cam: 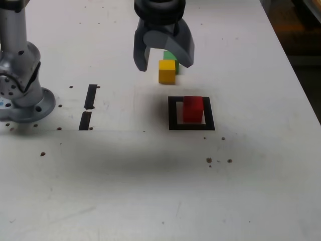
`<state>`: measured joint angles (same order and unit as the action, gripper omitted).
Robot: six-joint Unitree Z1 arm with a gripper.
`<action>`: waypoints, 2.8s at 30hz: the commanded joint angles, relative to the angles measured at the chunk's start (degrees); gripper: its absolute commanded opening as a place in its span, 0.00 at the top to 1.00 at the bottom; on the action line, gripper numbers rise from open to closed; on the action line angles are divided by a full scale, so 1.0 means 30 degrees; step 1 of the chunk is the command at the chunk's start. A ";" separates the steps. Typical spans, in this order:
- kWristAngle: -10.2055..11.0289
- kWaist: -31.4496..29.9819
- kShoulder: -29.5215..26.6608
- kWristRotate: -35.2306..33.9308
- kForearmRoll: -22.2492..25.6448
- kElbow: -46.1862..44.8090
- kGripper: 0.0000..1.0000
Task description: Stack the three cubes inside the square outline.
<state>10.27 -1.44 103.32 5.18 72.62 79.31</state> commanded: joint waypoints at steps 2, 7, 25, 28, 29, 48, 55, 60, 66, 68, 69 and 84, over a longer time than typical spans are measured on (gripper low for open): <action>0.0150 0.0472 0.0285 0.0447 -0.0079 -0.0122 0.04; 0.0206 0.1313 0.0688 0.1219 -0.0263 -0.0305 0.04; -0.0546 0.3386 0.3047 0.3406 -0.2108 -0.0518 0.06; -0.0642 0.3664 0.3142 0.3580 -0.2343 -0.0679 0.08; -0.0666 0.3759 0.3161 0.3631 -0.2411 -0.0745 0.08; -0.1854 0.4921 0.4041 0.4103 -0.3383 -0.1735 0.54; -0.1962 0.4934 0.3653 0.4157 -0.3342 -0.1841 0.81; -0.1955 0.4855 0.2776 0.3916 -0.2680 -0.2012 0.82; -0.1904 0.4184 0.1197 0.3089 -0.1325 -0.1949 0.82; -0.1928 0.3792 0.0720 0.2785 -0.0863 -0.1827 0.82; -0.1949 0.3595 0.0520 0.2646 -0.0674 -0.1772 0.82; -0.1952 0.2591 -0.1834 0.1938 0.0042 -0.2753 0.75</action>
<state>4.34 6.41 98.18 10.83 72.83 71.37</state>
